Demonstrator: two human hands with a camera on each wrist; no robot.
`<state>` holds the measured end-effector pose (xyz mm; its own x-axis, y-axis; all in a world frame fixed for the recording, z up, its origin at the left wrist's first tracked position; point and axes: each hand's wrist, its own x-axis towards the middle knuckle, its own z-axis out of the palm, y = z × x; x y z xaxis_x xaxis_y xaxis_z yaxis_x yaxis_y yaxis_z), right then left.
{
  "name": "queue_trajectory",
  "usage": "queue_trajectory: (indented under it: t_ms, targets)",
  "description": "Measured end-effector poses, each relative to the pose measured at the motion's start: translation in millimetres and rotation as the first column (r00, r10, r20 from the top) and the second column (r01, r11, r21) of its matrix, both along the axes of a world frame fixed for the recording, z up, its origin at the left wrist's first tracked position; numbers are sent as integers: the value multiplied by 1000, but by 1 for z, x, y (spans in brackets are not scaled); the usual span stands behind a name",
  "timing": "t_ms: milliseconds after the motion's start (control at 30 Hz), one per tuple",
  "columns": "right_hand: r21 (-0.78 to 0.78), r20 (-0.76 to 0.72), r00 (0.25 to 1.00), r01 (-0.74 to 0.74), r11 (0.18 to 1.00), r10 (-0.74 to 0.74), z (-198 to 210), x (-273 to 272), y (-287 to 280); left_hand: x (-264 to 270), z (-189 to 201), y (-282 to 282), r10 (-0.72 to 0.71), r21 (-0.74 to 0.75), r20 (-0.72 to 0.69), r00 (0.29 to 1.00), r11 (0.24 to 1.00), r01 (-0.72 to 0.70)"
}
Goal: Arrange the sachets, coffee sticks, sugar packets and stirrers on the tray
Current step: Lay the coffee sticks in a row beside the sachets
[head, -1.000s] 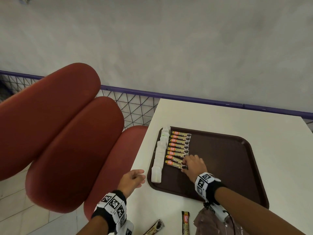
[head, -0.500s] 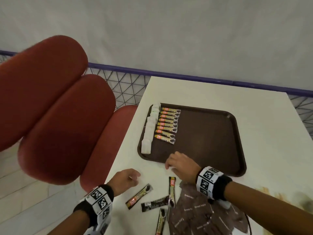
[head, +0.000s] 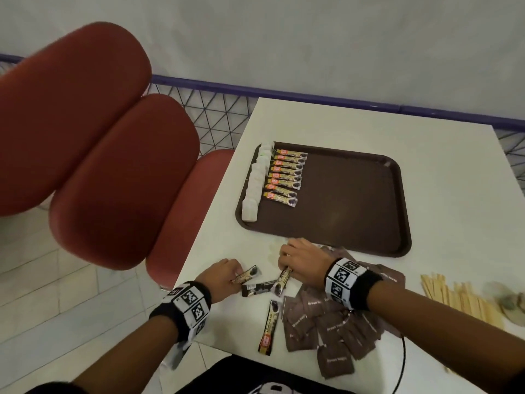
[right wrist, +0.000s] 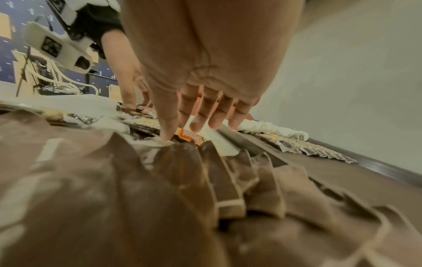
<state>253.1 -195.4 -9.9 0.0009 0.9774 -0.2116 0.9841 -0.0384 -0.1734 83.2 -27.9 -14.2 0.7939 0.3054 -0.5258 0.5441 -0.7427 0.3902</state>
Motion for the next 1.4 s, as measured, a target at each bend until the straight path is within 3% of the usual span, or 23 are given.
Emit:
queue_trajectory:
  t_ms: [100,233,433,700,867,1000,1233,1400]
  targets:
    - [84,26,999,-31,996,29,1,0,0,4,2,2,73,-13,62,995,997,-73]
    - [150,-80,996,-24,988,37,7,-5,-3,5,2,-5,148,-38,169,974,989,-144]
    - [-35,-125,984,-133,990,128,12,-29,-2,12,1,-22,195,-96,153,969,979,-182]
    - [-40,-136,964,-237,971,230,-2,-40,-4,11,-7,-25,56,-74,70,996,996,-50]
    - [63,-150,935,-316,947,322,-10,-43,-3,10,-7,-28,-1,-112,23,1000,994,4]
    - [15,-85,929,-360,933,360,-18,-47,2,12,-7,-34,-120,-53,39,992,991,122]
    - [55,-5,951,-307,950,308,-13,-39,11,25,-5,-36,-176,41,-24,984,983,177]
    - [80,-73,984,-159,984,165,-7,-26,6,22,-3,-26,-220,219,-64,973,949,229]
